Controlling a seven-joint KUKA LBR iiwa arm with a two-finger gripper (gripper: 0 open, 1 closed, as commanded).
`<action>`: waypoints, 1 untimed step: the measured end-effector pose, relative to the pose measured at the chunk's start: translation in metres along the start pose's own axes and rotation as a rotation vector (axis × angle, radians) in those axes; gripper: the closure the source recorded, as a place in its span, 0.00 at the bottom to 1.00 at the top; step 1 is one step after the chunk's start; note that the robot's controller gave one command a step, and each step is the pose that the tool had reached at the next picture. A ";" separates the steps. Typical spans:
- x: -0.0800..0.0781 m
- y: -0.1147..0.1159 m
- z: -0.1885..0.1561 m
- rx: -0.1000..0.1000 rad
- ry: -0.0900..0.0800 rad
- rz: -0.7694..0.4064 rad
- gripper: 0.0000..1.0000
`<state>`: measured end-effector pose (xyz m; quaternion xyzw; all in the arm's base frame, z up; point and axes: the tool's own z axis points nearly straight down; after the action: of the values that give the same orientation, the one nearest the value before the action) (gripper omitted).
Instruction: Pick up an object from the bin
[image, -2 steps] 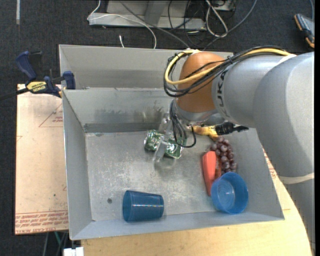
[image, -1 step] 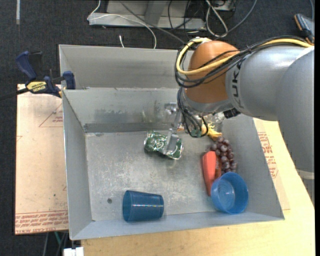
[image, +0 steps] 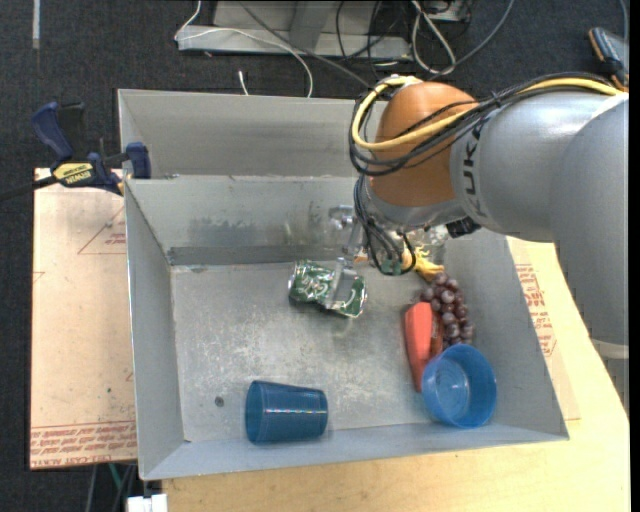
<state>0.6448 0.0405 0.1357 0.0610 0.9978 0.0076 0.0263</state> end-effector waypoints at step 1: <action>0.021 -0.009 0.006 0.000 0.003 0.003 0.00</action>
Offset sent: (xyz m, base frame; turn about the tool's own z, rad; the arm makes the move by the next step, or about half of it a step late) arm 0.0023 -0.0213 -0.0466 0.0136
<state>0.6234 0.0345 0.1280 0.0626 0.9977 0.0079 0.0248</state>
